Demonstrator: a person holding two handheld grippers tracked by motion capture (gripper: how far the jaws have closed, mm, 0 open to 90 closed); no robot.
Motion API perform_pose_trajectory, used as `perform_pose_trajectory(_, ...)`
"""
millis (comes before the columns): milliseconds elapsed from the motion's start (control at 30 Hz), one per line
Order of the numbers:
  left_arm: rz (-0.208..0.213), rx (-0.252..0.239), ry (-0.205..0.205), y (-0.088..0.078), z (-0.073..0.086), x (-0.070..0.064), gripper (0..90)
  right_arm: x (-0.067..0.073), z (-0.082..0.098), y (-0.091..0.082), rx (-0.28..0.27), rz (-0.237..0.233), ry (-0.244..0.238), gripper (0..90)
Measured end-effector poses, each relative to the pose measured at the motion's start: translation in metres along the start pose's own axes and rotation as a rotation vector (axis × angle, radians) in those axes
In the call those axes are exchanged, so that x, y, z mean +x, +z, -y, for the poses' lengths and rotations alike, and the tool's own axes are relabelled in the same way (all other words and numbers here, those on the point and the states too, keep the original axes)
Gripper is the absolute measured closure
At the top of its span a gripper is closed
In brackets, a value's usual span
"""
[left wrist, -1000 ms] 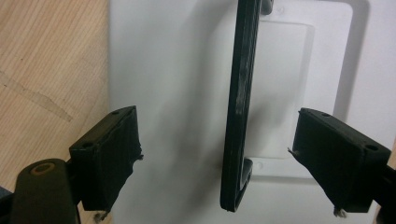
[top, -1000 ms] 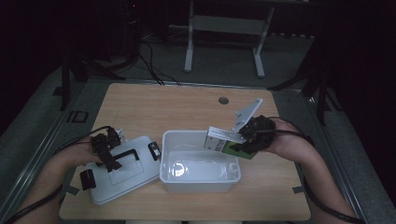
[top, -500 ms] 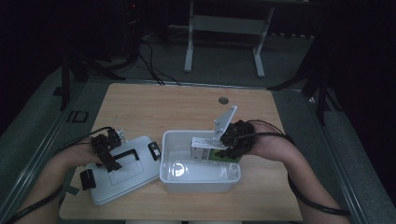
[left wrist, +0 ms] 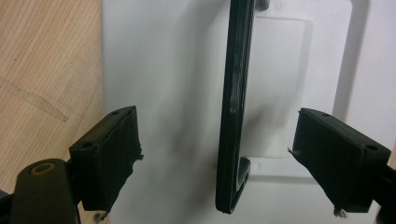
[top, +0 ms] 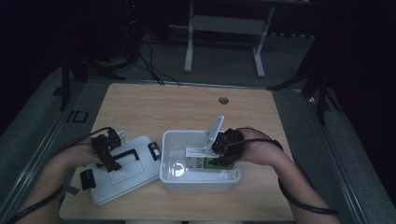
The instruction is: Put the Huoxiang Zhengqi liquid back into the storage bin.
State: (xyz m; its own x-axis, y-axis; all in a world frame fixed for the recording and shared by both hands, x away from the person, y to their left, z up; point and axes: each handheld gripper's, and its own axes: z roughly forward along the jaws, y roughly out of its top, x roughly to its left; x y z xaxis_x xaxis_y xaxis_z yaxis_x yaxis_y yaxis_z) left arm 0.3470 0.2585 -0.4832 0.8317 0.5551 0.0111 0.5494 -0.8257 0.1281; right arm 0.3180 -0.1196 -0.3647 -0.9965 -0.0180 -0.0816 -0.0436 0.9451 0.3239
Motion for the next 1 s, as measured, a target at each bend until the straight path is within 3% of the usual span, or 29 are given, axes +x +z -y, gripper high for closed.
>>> perform_pose_trajectory(533,-0.002,0.013,0.001,0.003,-0.001,0.0,15.0,-0.007,0.009,0.05,0.039,-0.06,0.025,64.7)
perform_pose_trajectory(1000,-0.002,0.02,0.006,0.006,0.0,0.0,15.0,-0.013,0.018,0.078,0.056,-0.095,0.05,64.7)
